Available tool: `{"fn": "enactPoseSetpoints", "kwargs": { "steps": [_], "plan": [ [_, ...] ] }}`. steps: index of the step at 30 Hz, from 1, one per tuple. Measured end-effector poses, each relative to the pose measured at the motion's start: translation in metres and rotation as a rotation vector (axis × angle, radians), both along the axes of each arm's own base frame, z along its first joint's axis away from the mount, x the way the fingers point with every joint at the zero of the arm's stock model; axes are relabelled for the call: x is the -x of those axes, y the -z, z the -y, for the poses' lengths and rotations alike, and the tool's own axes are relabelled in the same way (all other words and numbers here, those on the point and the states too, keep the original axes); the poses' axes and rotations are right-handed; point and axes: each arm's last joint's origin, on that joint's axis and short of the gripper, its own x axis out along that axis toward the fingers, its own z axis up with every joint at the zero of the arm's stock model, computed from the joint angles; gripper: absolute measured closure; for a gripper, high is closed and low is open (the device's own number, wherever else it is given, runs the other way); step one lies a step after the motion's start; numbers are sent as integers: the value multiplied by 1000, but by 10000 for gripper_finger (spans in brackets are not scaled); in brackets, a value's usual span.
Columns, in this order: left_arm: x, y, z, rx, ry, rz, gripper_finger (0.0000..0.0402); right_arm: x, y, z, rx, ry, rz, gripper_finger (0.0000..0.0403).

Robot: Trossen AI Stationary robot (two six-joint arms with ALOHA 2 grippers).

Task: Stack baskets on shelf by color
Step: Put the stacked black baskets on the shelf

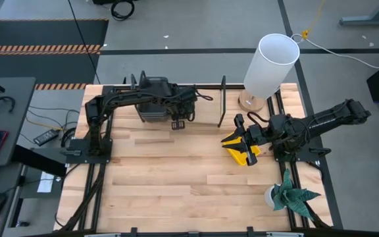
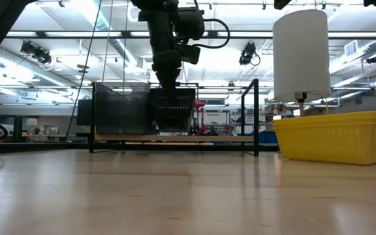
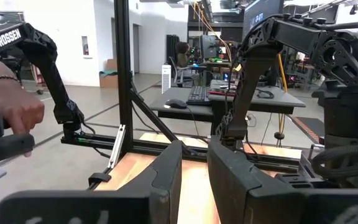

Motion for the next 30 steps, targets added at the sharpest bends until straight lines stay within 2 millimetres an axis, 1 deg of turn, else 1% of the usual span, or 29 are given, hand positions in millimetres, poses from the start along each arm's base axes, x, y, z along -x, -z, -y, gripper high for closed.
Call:
{"fn": "enactPoseSetpoints", "kwargs": {
  "steps": [6,12,16,19,27,30],
  "plan": [
    [2,0,0,-11,-15,-18,289,0,0,0,0,0,0,320],
    [1,0,0,-11,-13,-16,258,0,0,0,-2,0,0,320],
    [1,0,0,-16,1,-17,251,0,0,0,-1,0,0,320],
    [-3,-1,-1,-34,21,21,254,0,0,0,-1,0,0,320],
    [-26,-13,-10,-127,21,293,260,0,0,0,-1,0,0,320],
    [-36,-13,-15,-152,17,377,260,0,0,0,-1,0,0,320]
  ]
}}
